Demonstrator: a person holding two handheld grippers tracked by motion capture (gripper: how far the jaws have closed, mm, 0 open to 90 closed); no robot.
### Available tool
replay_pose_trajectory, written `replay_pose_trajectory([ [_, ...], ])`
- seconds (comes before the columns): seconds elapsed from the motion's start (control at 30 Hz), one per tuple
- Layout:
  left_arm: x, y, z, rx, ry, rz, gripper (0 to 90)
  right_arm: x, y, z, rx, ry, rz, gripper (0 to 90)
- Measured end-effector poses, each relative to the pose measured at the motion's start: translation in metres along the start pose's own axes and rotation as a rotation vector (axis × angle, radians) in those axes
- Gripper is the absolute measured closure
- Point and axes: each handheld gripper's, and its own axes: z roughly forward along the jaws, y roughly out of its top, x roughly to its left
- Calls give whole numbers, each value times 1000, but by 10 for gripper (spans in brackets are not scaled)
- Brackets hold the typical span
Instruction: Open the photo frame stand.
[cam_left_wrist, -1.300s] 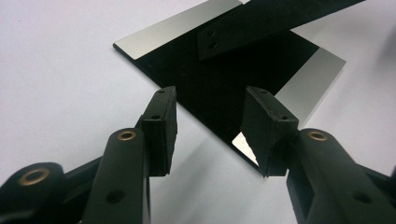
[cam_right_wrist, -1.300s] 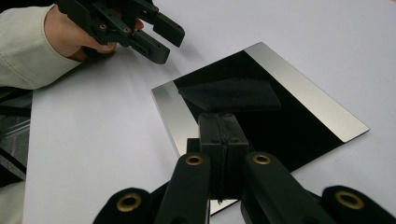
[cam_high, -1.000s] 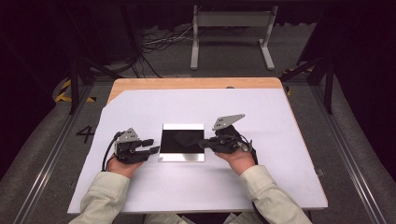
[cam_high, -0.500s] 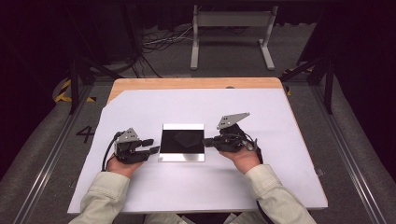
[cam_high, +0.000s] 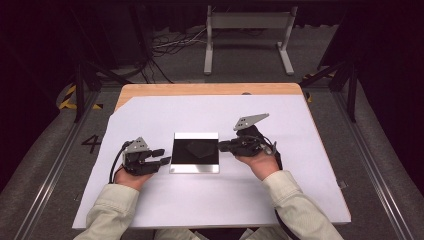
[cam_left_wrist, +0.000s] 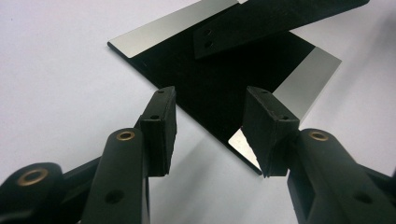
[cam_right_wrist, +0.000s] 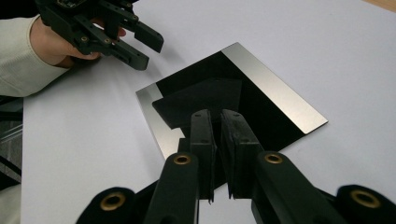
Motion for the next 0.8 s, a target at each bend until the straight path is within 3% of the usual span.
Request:
replay_pose_trajectory([
  [0.37,0,0,0,0,-2,1,553,-9,14,4,39,-18,28,772],
  [0.47,0,0,0,0,-3,0,552,-12,16,5,41,-13,70,744],
  [0.8,0,0,0,0,-5,-4,552,-21,19,7,44,-20,131,689],
])
